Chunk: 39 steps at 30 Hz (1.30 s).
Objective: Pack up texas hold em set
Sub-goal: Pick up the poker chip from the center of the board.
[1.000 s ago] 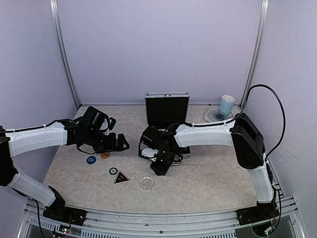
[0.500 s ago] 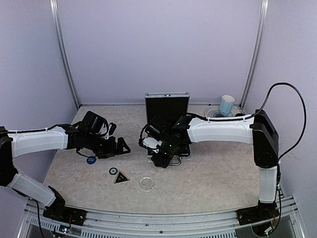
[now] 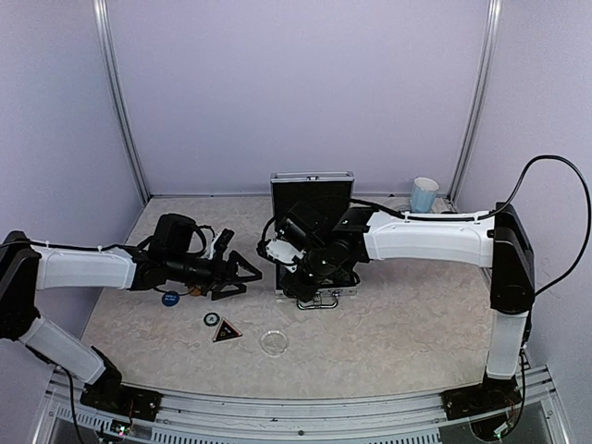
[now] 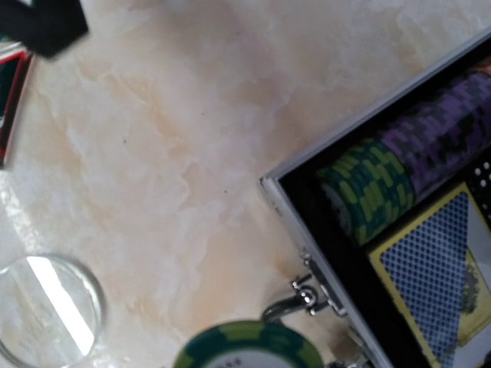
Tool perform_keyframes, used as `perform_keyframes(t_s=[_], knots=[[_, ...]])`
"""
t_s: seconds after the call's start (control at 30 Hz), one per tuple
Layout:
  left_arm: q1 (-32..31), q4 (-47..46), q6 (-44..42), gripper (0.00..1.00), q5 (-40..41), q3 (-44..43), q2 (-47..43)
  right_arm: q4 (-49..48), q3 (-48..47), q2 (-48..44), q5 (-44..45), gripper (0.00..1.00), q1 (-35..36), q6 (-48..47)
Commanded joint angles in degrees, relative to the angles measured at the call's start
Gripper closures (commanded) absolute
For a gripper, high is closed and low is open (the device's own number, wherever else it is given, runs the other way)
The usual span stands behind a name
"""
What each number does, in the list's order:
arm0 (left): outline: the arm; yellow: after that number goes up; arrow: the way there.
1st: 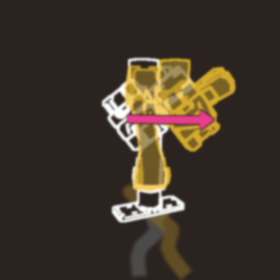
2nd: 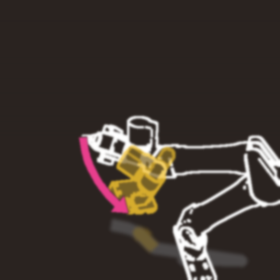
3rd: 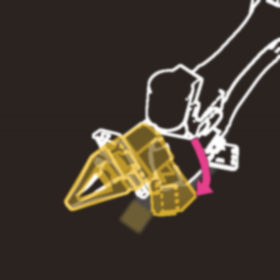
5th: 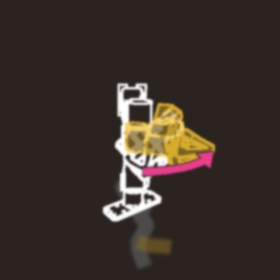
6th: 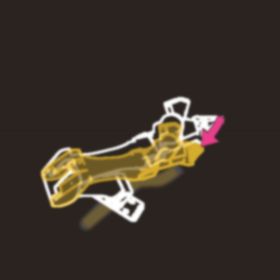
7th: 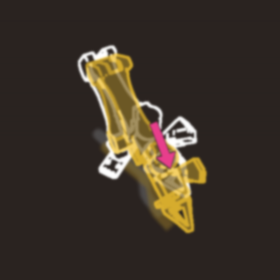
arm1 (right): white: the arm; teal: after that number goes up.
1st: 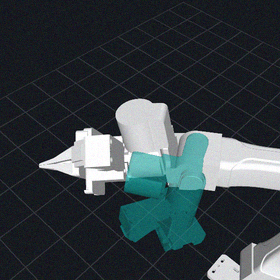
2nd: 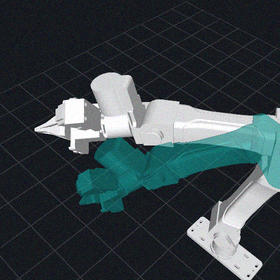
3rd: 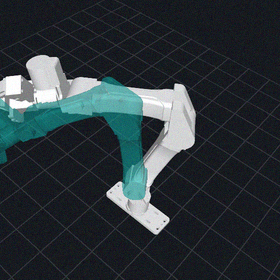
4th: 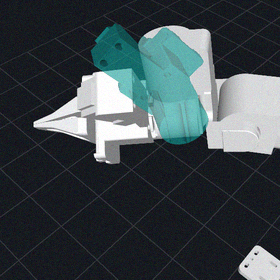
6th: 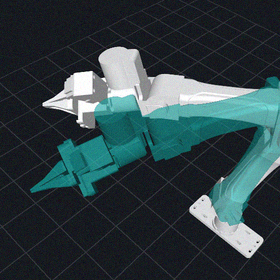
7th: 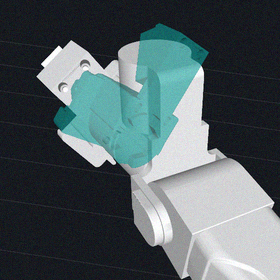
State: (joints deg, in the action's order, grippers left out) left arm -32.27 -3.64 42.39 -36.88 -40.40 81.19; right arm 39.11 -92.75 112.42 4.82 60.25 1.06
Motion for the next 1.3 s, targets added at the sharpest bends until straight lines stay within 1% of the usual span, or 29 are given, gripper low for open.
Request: perform_keyframes(t_s=[0.0,0.27,0.43,0.67,0.83,0.97,1.27], knots=[[-1.55,-8.64,2.53,0.13,-5.9,-0.54,2.81,-0.78,0.49,-1.91,0.8,0.57,0.61,-0.34],[-2.79,-16.2,5.96,0.18,-9.79,-1.66,10.43,-0.45,-0.14,-1.77,1.05,0.57,1.18,-0.36],[-3.25,-21.22,8.94,0.2,-12.14,-2.14,13.02,-0.14,-0.32,-1.92,1.07,0.57,1.44,-0.51],[-4.35,-21.8,9.43,0.24,-12.85,-4.03,14.59,-0.24,-0.89,-1.62,0.83,0.57,1.71,-0.46],[-4.64,-22.71,10.17,0.3,-13.1,-4.41,15.6,-0.19,-1.53,-1.36,0.74,0.57,2.19,-0.46],[-4.73,-23.21,11.02,0.3,-13.22,-4.34,16.18,-0.28,-1.58,-1.4,1.01,0.57,2.41,-0.47],[-4.0,-29.56,15.45,0.33,-13.83,-1.39,16.31,-1.0,-0.22,-2.82,1.96,0.57,2.42,-0.45]])
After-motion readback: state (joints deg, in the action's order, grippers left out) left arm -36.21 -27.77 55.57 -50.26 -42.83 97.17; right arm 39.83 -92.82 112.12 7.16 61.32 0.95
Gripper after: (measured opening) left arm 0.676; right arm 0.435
